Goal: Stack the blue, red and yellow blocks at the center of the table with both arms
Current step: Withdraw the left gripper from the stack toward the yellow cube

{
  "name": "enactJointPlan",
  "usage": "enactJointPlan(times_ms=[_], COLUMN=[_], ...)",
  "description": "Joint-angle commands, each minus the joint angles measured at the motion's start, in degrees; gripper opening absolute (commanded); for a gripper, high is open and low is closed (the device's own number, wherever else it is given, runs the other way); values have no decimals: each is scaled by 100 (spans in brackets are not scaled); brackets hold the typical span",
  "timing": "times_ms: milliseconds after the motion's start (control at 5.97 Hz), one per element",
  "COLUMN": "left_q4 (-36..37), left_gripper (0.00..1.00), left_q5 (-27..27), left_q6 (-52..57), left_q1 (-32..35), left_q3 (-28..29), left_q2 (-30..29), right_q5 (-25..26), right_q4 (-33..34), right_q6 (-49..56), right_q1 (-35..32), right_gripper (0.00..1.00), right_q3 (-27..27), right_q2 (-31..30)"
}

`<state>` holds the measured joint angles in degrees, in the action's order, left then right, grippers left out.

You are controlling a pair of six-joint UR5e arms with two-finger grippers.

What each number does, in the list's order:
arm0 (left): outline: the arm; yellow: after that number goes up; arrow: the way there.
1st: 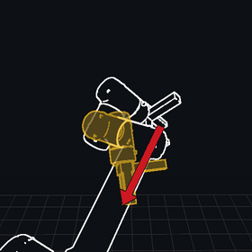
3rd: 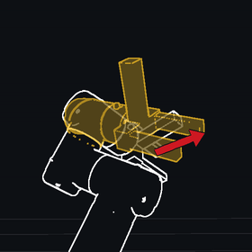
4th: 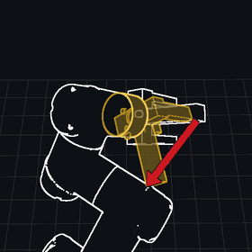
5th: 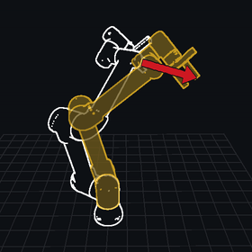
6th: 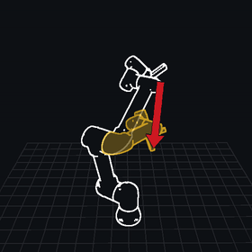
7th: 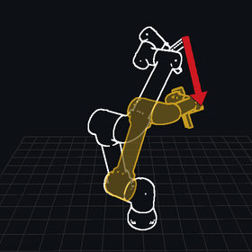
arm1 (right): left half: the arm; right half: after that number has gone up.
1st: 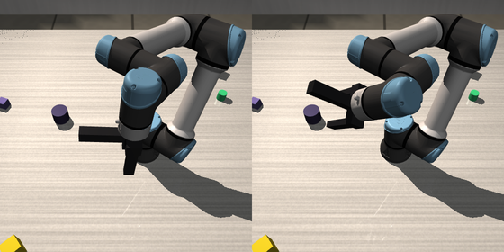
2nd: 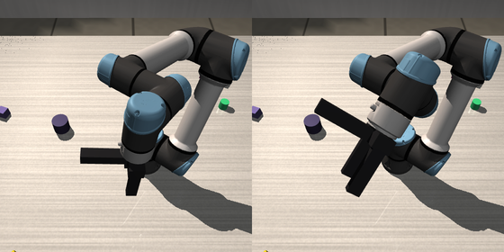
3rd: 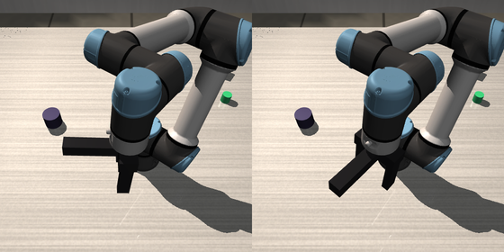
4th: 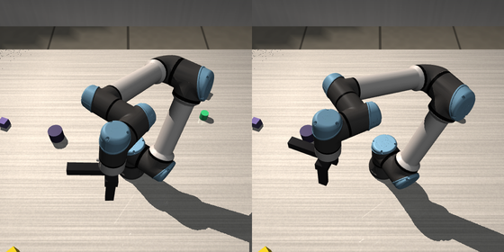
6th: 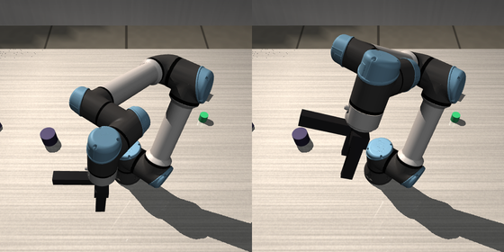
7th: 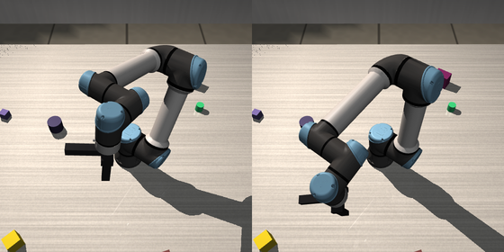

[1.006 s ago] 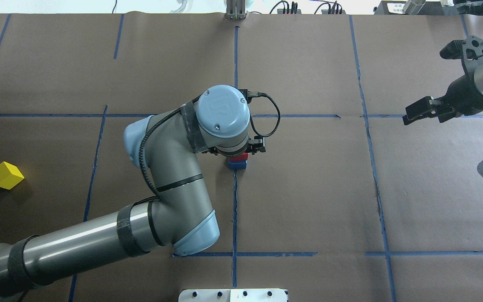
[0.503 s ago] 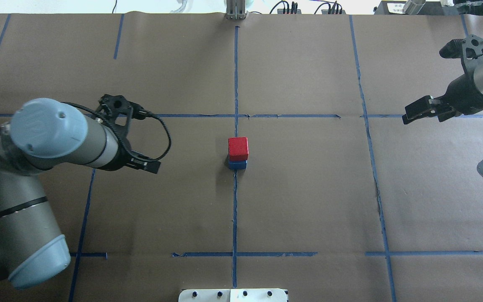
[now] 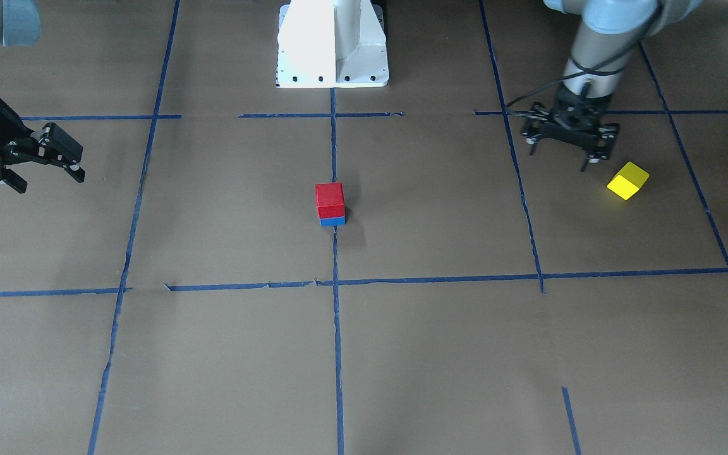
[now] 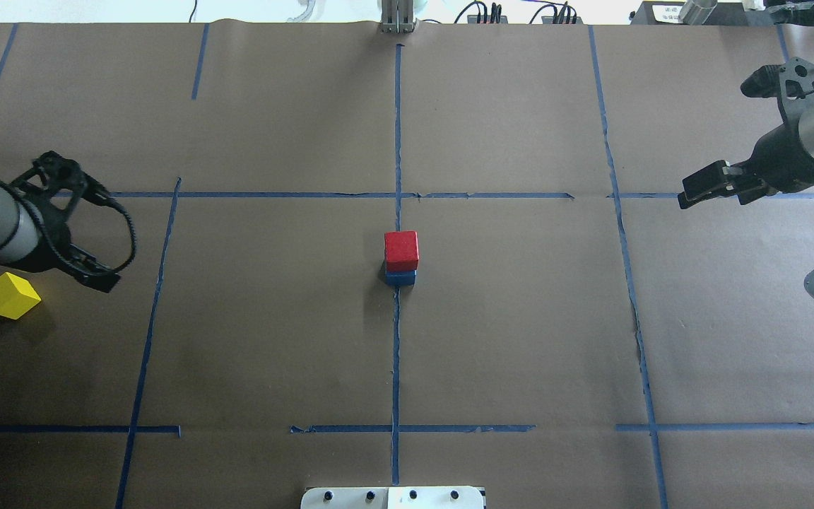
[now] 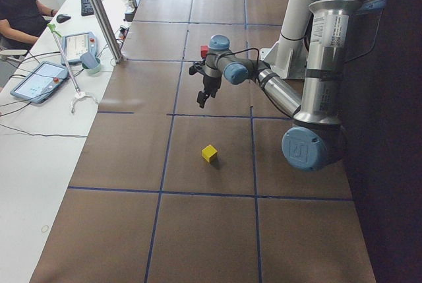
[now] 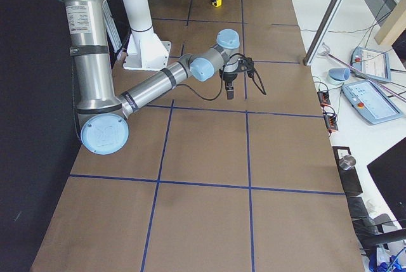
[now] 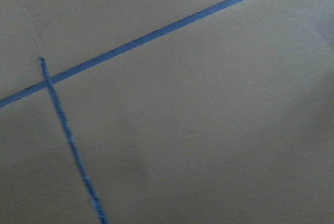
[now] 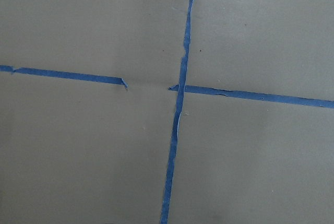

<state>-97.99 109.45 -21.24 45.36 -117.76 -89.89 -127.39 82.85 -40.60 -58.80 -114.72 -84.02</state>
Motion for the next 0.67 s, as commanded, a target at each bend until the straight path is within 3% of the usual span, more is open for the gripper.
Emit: enactJointPlan(times_ms=[0,168,503], left_q4=[-1199,-1910,-1996], left_gripper=[100,100,100], left_q5=[1298,1507,1843], left_q6=[646,612,499], left_q1=[795,1026,1177], left_q3=[1150,1768,2046], left_q2=[411,402,411], right_q5=[-6,3,-5], right_q4=[-6,-6,-6], right_q6=[0,0,0], right_q1=[26,35,52], right_gripper=[100,100,100], right_q3=[-6,2,11], right_q2=[0,0,9])
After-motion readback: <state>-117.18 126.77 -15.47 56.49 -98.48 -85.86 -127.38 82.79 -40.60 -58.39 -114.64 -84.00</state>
